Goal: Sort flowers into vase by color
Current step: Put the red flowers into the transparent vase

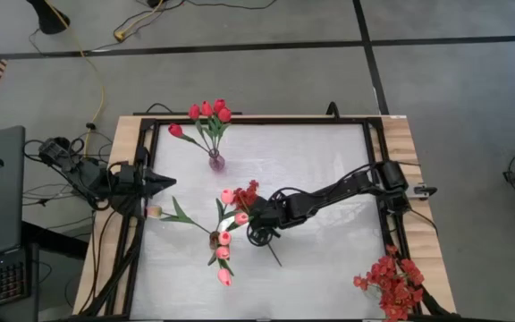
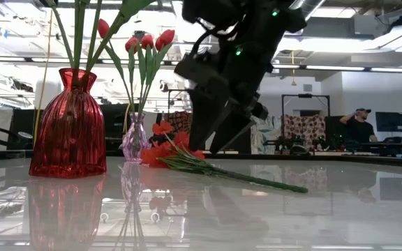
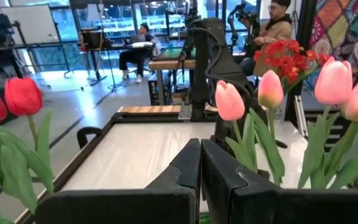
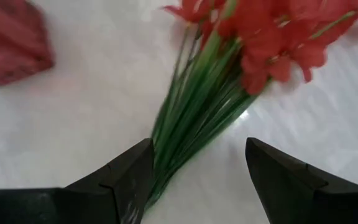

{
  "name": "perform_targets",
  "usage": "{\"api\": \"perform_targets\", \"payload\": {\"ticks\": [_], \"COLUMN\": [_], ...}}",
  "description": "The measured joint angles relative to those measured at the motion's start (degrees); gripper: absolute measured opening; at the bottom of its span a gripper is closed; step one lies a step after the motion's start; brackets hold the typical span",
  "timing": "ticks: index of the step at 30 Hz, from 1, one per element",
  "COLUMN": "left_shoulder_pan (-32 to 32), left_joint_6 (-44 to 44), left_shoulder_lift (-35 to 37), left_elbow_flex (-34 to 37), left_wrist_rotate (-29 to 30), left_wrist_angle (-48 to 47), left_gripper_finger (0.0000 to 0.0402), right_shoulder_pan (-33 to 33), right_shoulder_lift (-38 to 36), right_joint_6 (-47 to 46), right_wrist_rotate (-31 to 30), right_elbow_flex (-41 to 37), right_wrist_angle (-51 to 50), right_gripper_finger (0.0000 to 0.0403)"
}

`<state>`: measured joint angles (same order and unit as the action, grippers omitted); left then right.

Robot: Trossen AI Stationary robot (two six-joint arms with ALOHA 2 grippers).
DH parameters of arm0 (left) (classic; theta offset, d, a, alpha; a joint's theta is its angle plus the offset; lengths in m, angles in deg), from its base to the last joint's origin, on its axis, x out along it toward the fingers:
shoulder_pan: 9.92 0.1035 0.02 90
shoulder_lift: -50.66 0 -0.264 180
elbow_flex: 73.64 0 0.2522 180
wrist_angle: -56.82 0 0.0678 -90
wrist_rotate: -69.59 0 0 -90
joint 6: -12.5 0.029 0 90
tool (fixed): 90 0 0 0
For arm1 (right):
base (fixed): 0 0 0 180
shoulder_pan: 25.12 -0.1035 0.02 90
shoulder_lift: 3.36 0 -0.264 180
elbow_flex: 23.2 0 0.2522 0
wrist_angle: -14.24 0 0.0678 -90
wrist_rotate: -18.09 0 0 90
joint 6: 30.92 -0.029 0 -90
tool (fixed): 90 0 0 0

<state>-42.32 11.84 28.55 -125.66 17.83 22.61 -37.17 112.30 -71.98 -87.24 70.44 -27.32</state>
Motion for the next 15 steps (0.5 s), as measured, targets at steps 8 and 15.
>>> {"api": "perform_targets", "payload": {"ticks": [8,15], "left_shoulder_pan": [0.0,0.0], "left_joint_6": [-0.9,-0.9], "left_shoulder_lift": [0.0,0.0], "left_elbow_flex": [0.0,0.0], "left_wrist_rotate": [-0.1,-0.1], "left_wrist_angle": [-1.2,-1.2], "left_gripper_finger": [0.0000,0.0000], "right_shoulder_pan": [-0.3,-0.3], "right_shoulder_lift": [5.7,6.1], "right_joint_6": [-0.9,-1.1], "right_wrist_rotate": [0.0,-0.3], "right_elbow_flex": [3.8,4.1], "right_wrist_angle": [-0.6,-3.7], "right_gripper_finger": [0.0282,0.0268]}}
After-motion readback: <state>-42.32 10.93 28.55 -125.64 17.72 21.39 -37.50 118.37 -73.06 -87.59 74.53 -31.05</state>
